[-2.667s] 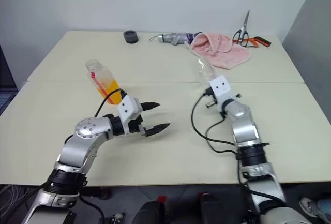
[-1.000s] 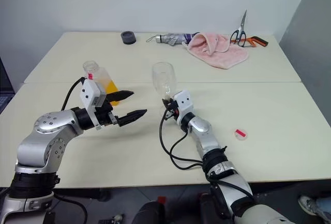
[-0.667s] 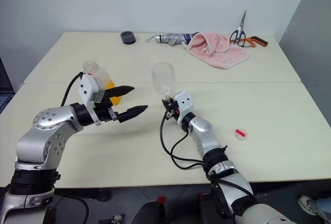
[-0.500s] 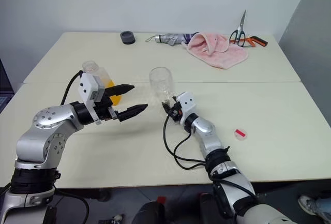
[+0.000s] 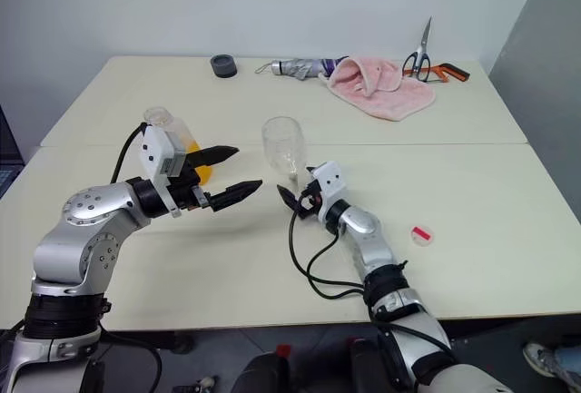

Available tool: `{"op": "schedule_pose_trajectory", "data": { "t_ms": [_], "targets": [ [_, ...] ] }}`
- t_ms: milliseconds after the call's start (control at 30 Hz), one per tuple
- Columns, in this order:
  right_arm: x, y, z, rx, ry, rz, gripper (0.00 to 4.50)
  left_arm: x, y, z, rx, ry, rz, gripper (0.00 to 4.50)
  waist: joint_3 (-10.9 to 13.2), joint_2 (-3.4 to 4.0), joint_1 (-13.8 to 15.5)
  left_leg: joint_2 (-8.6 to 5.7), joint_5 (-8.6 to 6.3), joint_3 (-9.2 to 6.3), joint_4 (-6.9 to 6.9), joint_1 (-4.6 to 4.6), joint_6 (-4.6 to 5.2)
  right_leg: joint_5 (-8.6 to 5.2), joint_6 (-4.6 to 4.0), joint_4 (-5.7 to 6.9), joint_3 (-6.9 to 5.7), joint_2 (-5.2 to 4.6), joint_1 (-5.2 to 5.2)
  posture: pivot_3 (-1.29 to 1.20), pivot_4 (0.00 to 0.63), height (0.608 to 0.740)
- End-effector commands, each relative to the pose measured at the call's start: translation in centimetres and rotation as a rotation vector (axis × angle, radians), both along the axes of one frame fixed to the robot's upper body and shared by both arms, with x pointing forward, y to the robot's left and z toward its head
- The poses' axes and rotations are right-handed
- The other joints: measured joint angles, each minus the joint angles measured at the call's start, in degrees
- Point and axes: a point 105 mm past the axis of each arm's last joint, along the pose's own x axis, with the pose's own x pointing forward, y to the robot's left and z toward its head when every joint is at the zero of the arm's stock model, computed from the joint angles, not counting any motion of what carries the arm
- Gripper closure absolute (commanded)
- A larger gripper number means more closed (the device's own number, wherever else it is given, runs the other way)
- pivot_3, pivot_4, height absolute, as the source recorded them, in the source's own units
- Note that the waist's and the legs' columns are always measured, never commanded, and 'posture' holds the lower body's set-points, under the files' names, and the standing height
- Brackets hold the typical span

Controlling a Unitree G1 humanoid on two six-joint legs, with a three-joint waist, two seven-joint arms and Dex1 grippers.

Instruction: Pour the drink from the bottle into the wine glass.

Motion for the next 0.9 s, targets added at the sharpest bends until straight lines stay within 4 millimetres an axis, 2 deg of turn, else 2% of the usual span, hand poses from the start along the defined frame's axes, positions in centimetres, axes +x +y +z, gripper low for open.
{"op": "schedule_pose_trajectory", "data": {
  "t_ms": [33, 267, 367, 500, 633, 733, 900],
  "targets": [
    [-1.3, -0.3, 1.3, 0.001, -0.038, 0.067, 0.04, -0.3, -0.2, 1.3, -0.028, -0.059, 0.0, 0.0, 0.0, 0.0, 0.0, 0.0, 0.0, -0.02, 0.0, -0.01, 0.0, 0.0, 0.0, 0.0, -0.01, 0.0, 0.0, 0.0, 0.15, 0.74],
    [-4.3, -2.6, 1.8, -0.062, -0.032, 0.135, 0.04, -0.9, 0.1, 1.0, -0.059, -0.047, 0.036, 0.0, 0.0, 0.0, 0.4, -0.01, 0.0, -0.02, 0.02, -0.03, 0.0, -0.01, 0.01, -0.02, 0.0, 0.0, 0.0, 0.0, 0.15, 0.74],
    [-5.8, -4.1, 2.5, -0.108, -0.045, 0.145, 0.04, -1.4, 0.7, 0.7, -0.075, -0.037, 0.072, 0.0, 0.0, 0.0, 0.5, -0.01, 0.0, -0.01, 0.01, -0.03, 0.01, -0.01, 0.01, -0.03, 0.01, 0.0, 0.0, 0.0, 0.15, 0.74],
    [-6.8, -5.7, 3.6, -0.185, -0.107, 0.11, 0.04, -2.4, 1.2, 0.5, -0.115, -0.027, 0.122, 0.0, 0.0, -0.01, 0.6, -0.02, 0.0, -0.01, 0.03, -0.03, 0.01, -0.02, 0.03, -0.04, 0.01, 0.0, 0.0, 0.0, 0.15, 0.74],
    [-7.9, -6.3, 5.0, -0.173, -0.148, 0.135, 0.04, -3.2, 1.8, 0.0, -0.135, -0.011, 0.18, 0.0, 0.0, -0.02, 0.8, 0.0, -0.01, 0.0, 0.02, -0.02, 0.01, -0.02, 0.03, -0.05, 0.03, 0.0, 0.0, 0.0, 0.15, 0.74],
    [-9.1, -6.2, 6.0, -0.177, -0.15, 0.239, 0.04, -3.6, 3.0, -0.8, -0.156, -0.004, 0.274, 0.0, 0.0, -0.02, 1.0, -0.01, 0.0, 0.01, 0.03, -0.01, 0.0, -0.02, 0.03, -0.05, 0.03, 0.01, 0.0, 0.0, 0.15, 0.74],
    [-10.2, -6.4, 6.5, -0.149, -0.114, 0.319, 0.04, -3.6, 4.3, -1.6, -0.165, 0.005, 0.392, 0.0, 0.0, -0.05, 1.5, -0.03, -0.01, -0.05, 0.04, -0.02, 0.01, -0.02, 0.03, -0.07, 0.02, 0.04, 0.03, 0.0, 0.15, 0.74]
  ]
}}
